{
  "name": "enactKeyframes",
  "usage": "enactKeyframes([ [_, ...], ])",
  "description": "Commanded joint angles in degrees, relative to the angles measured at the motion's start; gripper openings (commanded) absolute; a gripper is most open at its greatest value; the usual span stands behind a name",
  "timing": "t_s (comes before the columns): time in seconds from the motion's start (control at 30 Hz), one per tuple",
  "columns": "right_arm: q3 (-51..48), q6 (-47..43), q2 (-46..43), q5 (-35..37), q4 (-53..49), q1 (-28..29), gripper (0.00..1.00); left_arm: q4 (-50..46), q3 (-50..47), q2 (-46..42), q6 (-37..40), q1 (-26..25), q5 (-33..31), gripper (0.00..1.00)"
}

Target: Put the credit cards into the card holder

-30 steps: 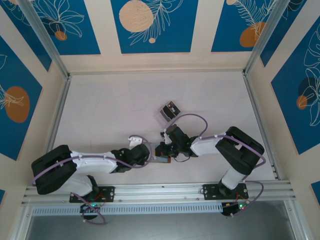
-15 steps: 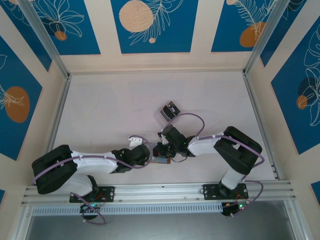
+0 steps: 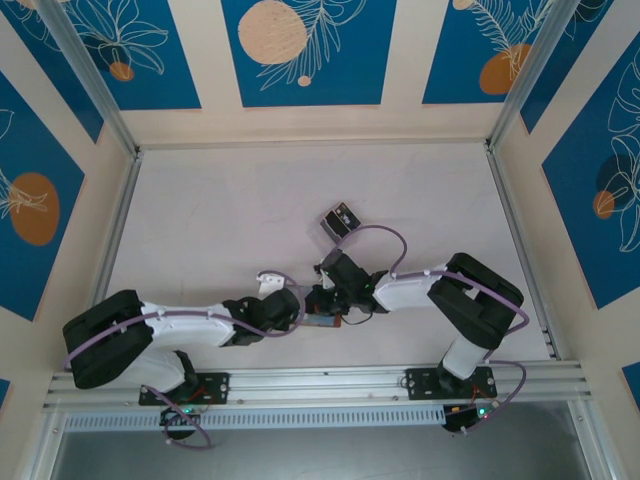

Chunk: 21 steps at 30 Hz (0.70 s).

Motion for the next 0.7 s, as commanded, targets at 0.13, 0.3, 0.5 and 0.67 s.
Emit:
enactKeyframes([
  [0.13,-1.13,-0.72,4.34,-0.07,-7.36,1.69,0.00,-4.60,-0.04,-7.83,-0.23,-1.15,4.16,0.29],
  [0.3,-1.37,-0.75,5.21,-0.60,-6.94,1.37,0.00,-8.17,-0.73,-14.40,-0.29,-0.50,4.80,0.31],
  [0.5,-1.48,-0.90,5.06,-0.82,-6.82,1.29,0.00,-12.80,-2.05,-18.58,0.28,1.17,3.36,0.29],
  [0.67,-0.97,-1.60,4.58,-0.74,-8.05,1.34,0.01,-11.26,-2.50,-16.66,1.72,2.71,5.18,0.16],
])
